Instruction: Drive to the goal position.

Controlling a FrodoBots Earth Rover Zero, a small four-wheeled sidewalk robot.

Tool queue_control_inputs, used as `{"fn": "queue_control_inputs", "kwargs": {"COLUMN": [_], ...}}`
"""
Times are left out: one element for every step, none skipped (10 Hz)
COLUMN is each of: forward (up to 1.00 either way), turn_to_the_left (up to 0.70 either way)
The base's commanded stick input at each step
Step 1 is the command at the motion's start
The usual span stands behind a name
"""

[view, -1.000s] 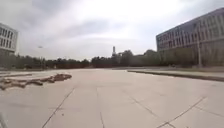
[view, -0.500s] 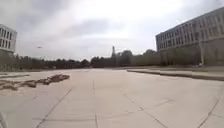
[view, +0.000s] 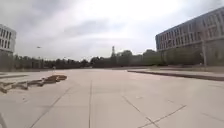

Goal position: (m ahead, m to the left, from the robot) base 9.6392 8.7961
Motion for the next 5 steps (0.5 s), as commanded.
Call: {"fn": "queue_control_inputs", "kwargs": {"forward": [0.70, 0.70, 0.70, 0.70, 0.70], "turn_to_the_left": [0.00, 0.00, 0.00, 0.00, 0.00]}}
